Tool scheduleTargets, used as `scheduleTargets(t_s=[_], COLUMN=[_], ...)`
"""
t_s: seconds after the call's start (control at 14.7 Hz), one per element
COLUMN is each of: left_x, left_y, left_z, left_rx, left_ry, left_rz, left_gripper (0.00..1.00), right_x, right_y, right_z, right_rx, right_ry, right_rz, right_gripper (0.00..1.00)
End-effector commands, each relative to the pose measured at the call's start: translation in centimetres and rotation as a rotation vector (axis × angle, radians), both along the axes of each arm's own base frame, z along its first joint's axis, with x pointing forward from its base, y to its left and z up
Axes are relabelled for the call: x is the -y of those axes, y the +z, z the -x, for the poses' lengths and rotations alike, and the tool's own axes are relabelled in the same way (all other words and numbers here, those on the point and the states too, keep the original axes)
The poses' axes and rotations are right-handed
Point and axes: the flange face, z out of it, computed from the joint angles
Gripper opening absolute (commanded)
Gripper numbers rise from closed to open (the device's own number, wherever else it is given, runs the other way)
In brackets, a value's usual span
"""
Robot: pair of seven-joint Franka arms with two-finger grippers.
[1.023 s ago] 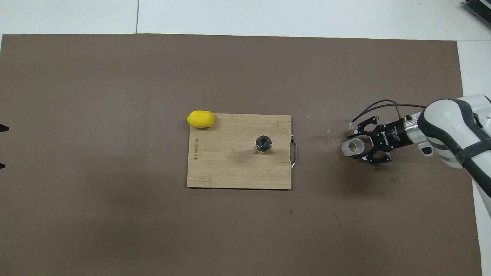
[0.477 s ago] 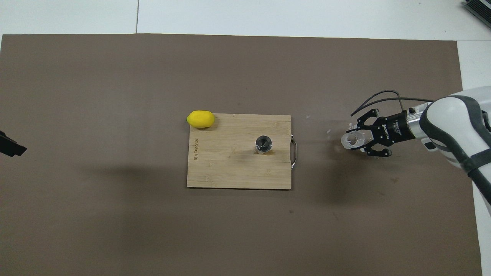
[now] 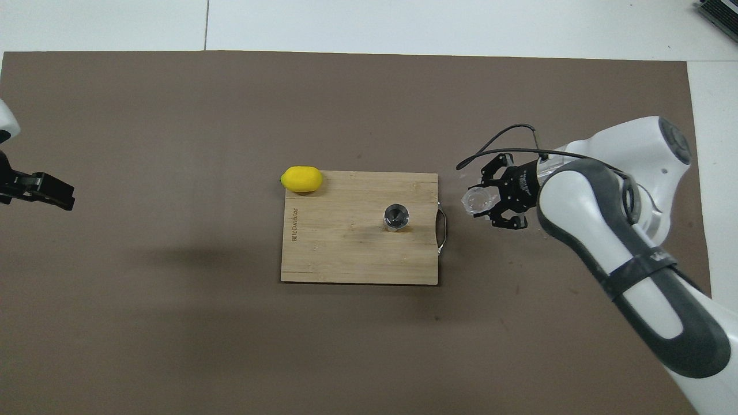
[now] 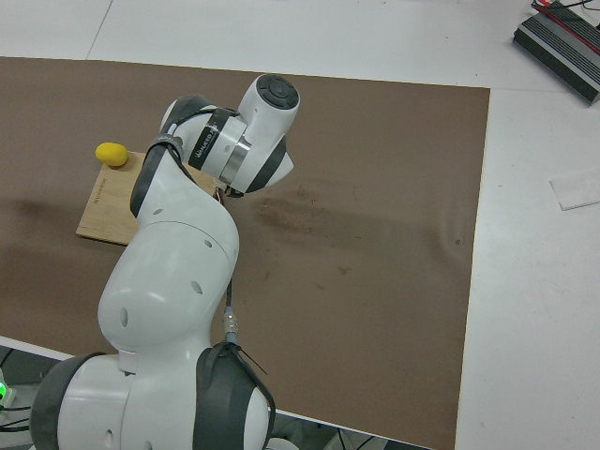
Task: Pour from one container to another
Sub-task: 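Lift the clear cup with the right gripper over the metal cup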
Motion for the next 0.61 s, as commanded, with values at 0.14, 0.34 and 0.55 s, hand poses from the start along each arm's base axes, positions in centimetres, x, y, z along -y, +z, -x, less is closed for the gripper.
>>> scheduleTargets(t_s=[0.14,0.34,0.55], left_x=[-0.7,-0.1,0.6], left_y=[0.2,0.4,0.4], left_z=[0.6,0.5,-1.5], left_rx=[0.021,0.011,0.010], left_ry=[0.049,0.060,0.050], left_rz=[0.016,0.068,0.084], left_gripper=[1.00,1.00,1.00], right_x=[-5.3,-7.6,-9.2], right_y=[3.7,6.7,9.6], right_z=[-0.1,0.2,1.4], right_rx=[0.030,0.084,0.143], right_ry=[-0.043,-0.033,-0.010], right_rz=[0.148,0.205,0.256], right_gripper=[0.13,0.13,0.13])
